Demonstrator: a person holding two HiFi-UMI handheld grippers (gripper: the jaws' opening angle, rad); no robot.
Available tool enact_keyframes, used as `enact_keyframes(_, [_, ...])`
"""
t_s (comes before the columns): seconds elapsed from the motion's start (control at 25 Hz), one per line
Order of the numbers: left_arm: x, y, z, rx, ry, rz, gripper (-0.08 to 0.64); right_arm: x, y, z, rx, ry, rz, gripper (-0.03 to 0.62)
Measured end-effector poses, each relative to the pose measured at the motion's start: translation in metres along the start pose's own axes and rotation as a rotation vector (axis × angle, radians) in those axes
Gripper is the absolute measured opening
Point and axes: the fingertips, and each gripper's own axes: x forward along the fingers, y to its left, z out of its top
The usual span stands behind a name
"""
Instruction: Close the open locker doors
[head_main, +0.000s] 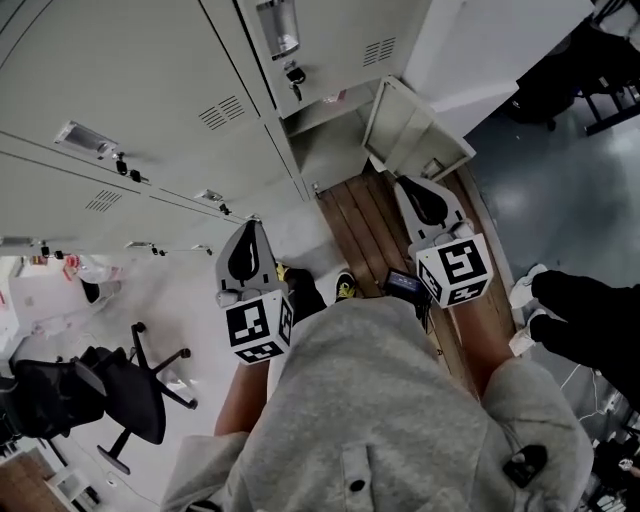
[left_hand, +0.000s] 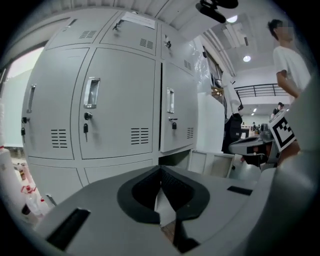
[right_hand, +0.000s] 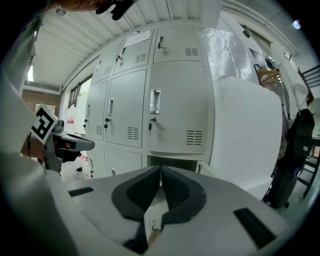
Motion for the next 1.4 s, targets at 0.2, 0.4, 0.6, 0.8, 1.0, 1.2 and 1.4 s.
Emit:
enact_keyframes(0.2, [0.001,-0.026,0.005,-0.004,-0.026,-0.019,0.011,-0.022,-0.026,-0.009,0.016,-0.012,-0.043,0.037])
enact_keyframes(0.4, [0.002,-0.043,0.006,0.009,-0.025,-0.017,0.011,-0.033,-0.049,-0.013,0.029,-0.029,-0.067,0.037])
enact_keyframes(0.6, [0.002,-0.052,0.007,0.018,-0.020,-0.019,0.011,-0.034,-0.088,-0.022,0.015,-0.035,-0.142,0.038])
enact_keyframes(0.8, [0.002,-0.055,0.008,0.037,-0.009,-0.018,0.011,-0.031,-0.144,-0.048,0.074,-0.006,-0.211,0.038])
enact_keyframes(1.0, [0.001,-0.057,0.008,0.054,0.002,-0.019,0.011,-0.028,-0.191,-0.078,0.086,0.046,-0.284,0.040])
enact_keyframes(1.2, [-0.001,-0.057,0.007,0.068,0.015,-0.019,0.011,-0.022,-0.215,-0.096,0.147,0.069,-0.280,0.041])
enact_keyframes(1.4, [-0.002,-0.056,0.005,0.073,0.023,-0.015,0.011,-0.020,-0.216,-0.098,0.253,0.028,-0.234,0.041])
